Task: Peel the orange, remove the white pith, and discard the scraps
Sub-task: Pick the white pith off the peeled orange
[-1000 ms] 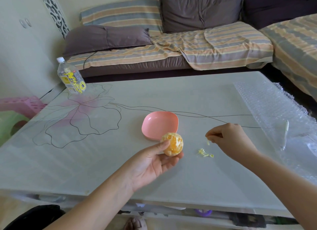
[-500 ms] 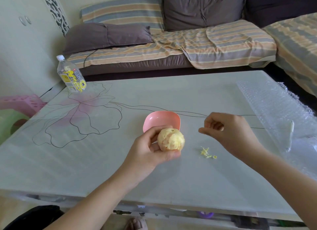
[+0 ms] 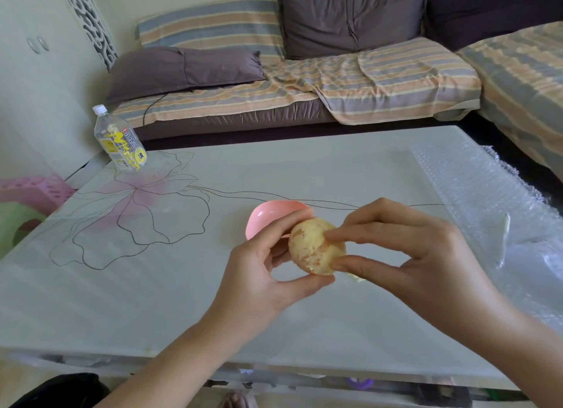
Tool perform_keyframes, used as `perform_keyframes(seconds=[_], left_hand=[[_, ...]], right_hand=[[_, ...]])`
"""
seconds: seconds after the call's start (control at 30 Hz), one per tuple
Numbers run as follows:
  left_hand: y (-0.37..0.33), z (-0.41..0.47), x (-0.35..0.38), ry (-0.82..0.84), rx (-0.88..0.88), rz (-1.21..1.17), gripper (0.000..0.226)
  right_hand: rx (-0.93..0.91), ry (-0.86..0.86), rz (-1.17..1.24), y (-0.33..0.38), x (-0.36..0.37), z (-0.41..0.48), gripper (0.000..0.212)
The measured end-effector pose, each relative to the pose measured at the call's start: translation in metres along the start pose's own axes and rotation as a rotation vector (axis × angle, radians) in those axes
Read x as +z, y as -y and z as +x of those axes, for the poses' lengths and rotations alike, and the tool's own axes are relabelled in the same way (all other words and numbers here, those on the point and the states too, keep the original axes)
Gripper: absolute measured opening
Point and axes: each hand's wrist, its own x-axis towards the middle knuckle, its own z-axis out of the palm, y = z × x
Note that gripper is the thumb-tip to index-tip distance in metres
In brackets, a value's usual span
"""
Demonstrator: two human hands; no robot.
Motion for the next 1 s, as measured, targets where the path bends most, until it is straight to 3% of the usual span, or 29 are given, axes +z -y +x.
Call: perform_keyframes(seconds=[0.43, 1.0], left_hand=[[-0.014, 0.012, 0.014, 0.045, 0.012, 0.142, 0.073], [-0.027, 0.015, 0.039, 0.023, 0.024, 0.121, 0.071]], right_hand=[[0.024, -0.081, -0.055, -0.001, -0.019, -0.004, 0.006], [0.069, -0.137, -0.081, -0.003, -0.035, -0.014, 0.008]])
